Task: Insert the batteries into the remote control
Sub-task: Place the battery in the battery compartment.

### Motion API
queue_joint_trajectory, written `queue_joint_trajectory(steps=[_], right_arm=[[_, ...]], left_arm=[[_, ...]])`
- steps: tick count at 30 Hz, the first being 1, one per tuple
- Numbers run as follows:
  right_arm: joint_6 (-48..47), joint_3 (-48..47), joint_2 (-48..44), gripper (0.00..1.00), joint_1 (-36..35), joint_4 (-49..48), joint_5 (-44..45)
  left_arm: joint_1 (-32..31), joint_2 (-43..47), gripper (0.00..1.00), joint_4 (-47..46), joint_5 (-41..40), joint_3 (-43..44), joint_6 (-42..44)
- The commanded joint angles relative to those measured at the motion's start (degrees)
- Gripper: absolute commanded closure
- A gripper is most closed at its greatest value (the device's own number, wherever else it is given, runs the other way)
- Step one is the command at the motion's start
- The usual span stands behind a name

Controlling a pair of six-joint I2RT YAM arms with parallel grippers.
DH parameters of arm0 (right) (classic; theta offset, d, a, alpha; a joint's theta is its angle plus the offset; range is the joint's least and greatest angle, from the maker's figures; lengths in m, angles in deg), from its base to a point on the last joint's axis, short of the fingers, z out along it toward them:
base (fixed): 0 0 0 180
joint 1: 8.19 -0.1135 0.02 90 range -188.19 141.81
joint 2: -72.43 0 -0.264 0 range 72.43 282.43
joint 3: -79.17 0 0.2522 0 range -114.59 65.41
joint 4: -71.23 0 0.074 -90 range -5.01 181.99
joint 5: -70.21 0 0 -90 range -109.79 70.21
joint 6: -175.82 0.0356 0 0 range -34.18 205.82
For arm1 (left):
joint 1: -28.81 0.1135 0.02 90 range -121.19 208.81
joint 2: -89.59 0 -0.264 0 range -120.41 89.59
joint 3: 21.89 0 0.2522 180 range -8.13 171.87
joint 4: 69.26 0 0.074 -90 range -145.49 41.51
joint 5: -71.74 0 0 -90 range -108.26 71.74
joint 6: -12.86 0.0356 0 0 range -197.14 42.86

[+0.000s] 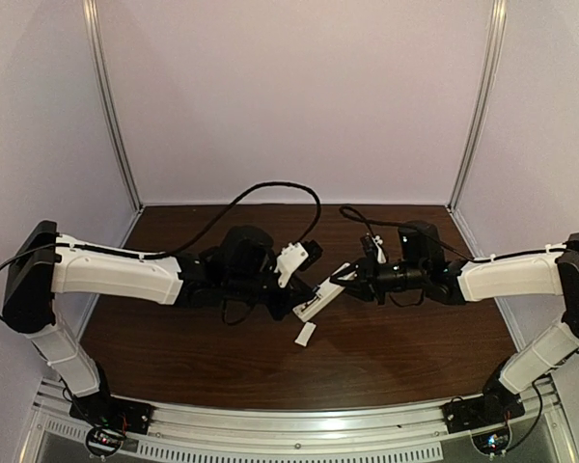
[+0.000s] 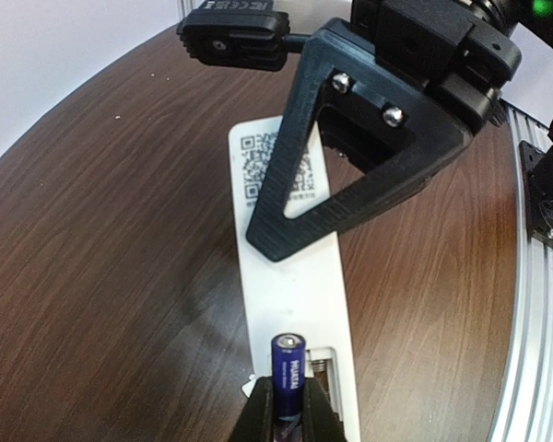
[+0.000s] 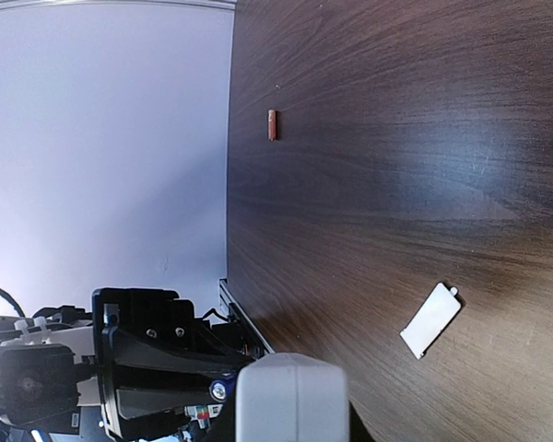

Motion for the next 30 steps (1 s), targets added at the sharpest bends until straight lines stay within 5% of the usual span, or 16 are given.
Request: queue_joint_trajectory(steps=[1, 30], right_arm=[[0.7, -0.8, 0.7, 1.00, -0.4, -2.5, -0.5], [-0.8, -2.6, 1.2, 1.00, -0.3, -0.5, -0.6]], left_arm=[[-0.4, -1.5, 0.96, 0.2, -0.8, 1.8, 1.0], [-0.9, -4.2, 0.81, 7.4, -9.1, 4.6, -0.5]])
